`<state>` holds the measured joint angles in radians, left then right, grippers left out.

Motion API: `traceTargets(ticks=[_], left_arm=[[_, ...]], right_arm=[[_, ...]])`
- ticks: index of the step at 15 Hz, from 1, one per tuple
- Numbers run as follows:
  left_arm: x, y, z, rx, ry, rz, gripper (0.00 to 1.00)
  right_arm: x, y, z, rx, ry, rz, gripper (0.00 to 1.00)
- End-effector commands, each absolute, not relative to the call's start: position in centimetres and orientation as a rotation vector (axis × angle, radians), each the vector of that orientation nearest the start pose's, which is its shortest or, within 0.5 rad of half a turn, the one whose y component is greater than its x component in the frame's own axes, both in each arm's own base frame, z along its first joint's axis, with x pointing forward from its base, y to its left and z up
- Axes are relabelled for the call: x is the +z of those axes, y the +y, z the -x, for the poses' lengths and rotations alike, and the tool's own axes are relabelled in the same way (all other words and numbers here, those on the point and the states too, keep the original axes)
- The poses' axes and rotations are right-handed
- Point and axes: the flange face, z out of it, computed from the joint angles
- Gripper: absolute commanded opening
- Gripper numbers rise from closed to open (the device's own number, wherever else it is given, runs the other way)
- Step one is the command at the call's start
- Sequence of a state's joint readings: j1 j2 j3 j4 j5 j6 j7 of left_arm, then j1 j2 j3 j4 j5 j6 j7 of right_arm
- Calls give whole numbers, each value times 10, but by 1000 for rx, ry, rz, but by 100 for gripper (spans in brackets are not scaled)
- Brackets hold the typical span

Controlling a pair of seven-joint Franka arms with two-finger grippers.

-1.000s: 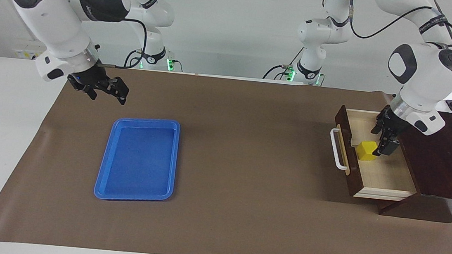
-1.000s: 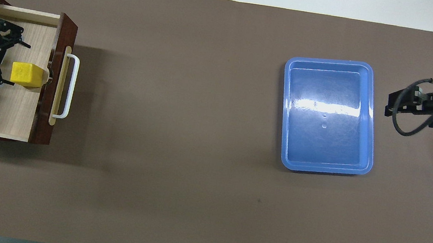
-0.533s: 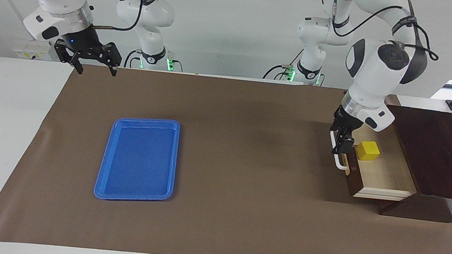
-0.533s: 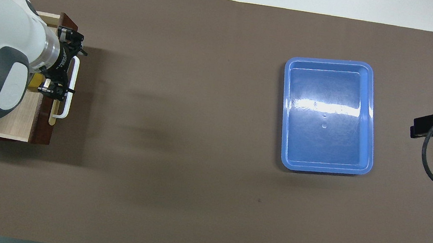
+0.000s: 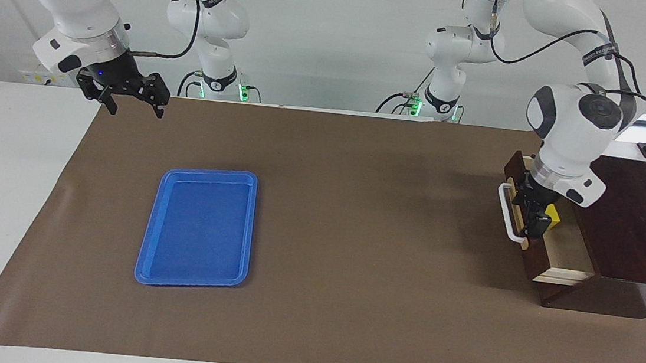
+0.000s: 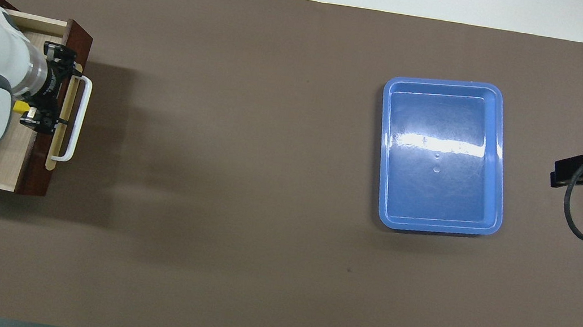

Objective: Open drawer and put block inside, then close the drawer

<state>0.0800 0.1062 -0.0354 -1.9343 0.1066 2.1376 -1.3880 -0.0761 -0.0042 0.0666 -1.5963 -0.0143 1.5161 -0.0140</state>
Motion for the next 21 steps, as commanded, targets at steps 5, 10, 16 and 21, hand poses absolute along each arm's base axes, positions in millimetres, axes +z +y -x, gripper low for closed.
traceTargets(ticks=[5,10,16,21], left_arm=[[450,108,-587,-270,-1881,2471,100],[504,23,-592,-210,-1566,2654,100],[571,-58,-554,19,-683,3014,100],[575,-61,-542,95,-121,3084,100]], right_arm=[[600,-21,-552,117,-22,3154,100],[601,-23,-553,136,-17,3152,100],[602,-24,-551,142,-12,3155,100],[603,-25,-550,144,-9,3157,100]])
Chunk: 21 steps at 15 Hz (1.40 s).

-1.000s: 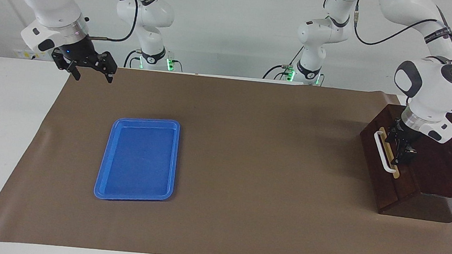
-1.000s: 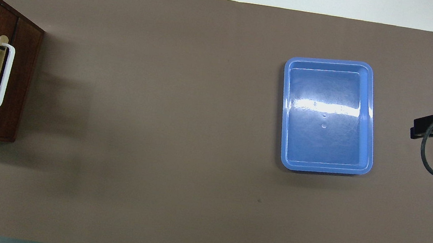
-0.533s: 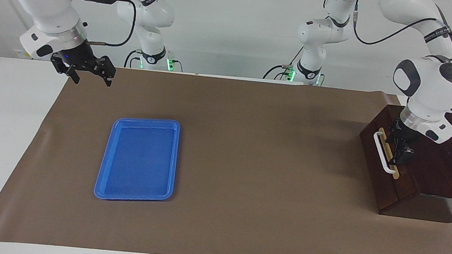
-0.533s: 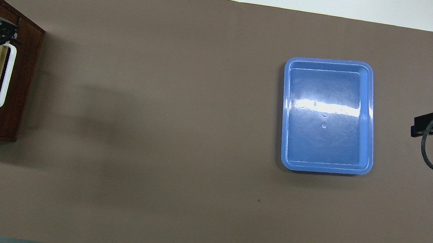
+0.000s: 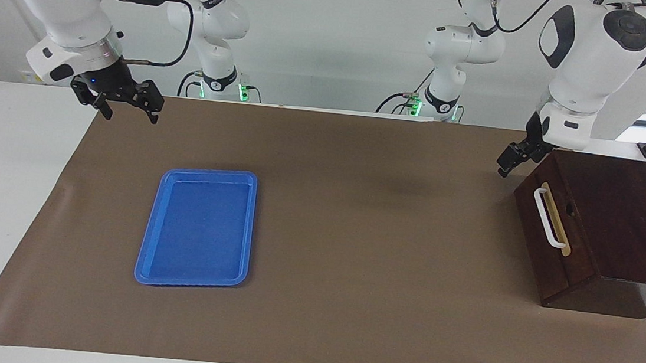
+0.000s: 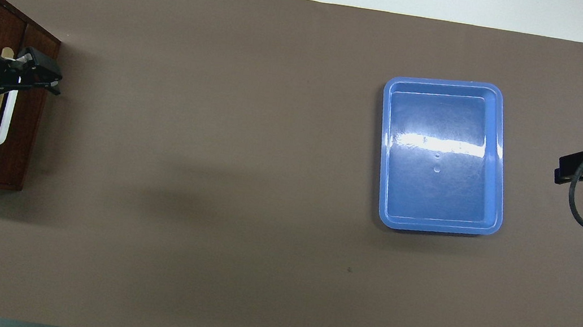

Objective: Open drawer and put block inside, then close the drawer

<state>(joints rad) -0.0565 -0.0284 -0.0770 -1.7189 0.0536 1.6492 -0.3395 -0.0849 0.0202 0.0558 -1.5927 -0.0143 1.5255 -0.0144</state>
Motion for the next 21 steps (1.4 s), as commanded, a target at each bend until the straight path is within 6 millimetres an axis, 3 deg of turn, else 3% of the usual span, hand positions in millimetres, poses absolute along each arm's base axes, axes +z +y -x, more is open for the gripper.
traceTargets(ticks=[1,2,4,7,9,15,21], left_arm=[[577,-55,-544,98,-111,3084,100],[574,-44,-548,118,-137,3082,100],[591,-57,-550,106,-102,3089,100],[602,-59,-547,89,-45,3104,100],[598,-64,-548,82,63,3122,100],[612,-65,-538,36,91,3121,100],[614,-70,-534,34,103,3119,100]], right_arm=[[602,-25,-550,147,-9,3155,100],[602,-25,-550,147,-9,3157,100],[603,-25,-550,142,-9,3157,100],[603,-24,-550,142,-12,3157,100],[603,-24,-550,142,-7,3160,100],[603,-24,-551,125,3,3162,100],[603,-23,-552,125,-5,3161,100]])
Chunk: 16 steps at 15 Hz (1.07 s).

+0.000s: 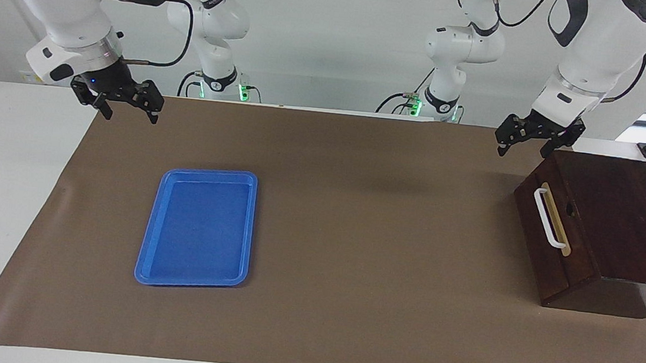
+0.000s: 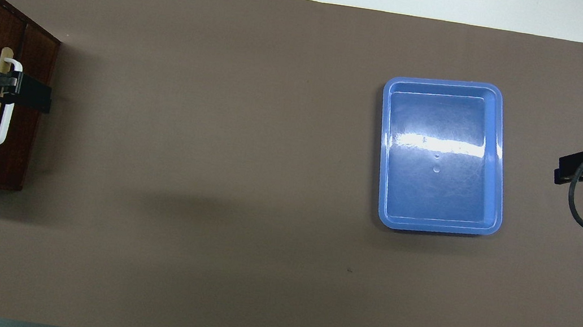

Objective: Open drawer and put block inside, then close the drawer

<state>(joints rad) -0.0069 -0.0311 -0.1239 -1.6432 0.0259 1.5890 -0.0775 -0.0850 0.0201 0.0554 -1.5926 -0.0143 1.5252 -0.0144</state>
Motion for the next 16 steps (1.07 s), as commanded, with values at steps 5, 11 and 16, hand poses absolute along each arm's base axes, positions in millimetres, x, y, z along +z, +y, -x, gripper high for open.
traceTargets(ticks=[5,11,16], left_arm=[[620,-70,-528,40,102,3116,100],[620,-58,-531,29,69,3121,100],[619,-58,-531,32,69,3122,100]], right_arm=[[605,-23,-551,120,-5,3162,100],[605,-23,-551,120,-5,3160,100],[605,-23,-551,120,-5,3160,100]])
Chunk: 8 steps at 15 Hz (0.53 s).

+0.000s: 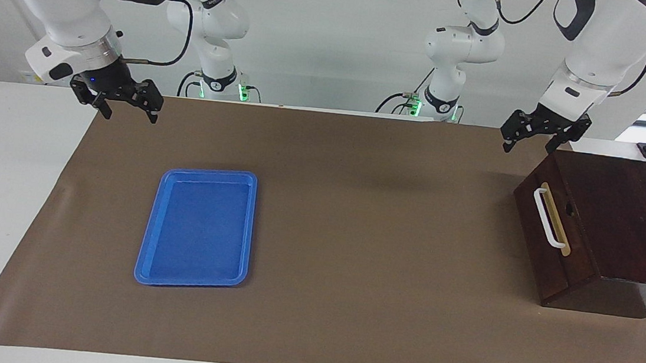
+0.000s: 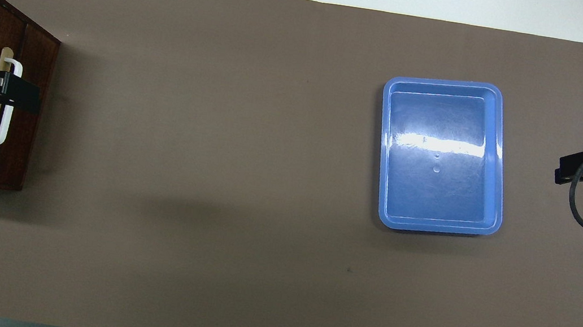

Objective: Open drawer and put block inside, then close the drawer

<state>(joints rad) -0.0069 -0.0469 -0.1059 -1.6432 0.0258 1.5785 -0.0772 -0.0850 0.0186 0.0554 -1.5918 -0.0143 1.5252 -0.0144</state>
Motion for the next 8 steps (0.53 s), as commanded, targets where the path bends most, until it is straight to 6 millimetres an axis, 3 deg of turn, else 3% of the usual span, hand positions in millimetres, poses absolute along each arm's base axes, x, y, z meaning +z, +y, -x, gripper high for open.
traceTargets(ticks=[1,8], left_arm=[[619,-57,-532,30,65,3127,100],[620,-49,-534,23,38,3147,100]], right_arm=[[605,-23,-551,120,-5,3160,100],[605,-24,-551,118,-2,3161,100]])
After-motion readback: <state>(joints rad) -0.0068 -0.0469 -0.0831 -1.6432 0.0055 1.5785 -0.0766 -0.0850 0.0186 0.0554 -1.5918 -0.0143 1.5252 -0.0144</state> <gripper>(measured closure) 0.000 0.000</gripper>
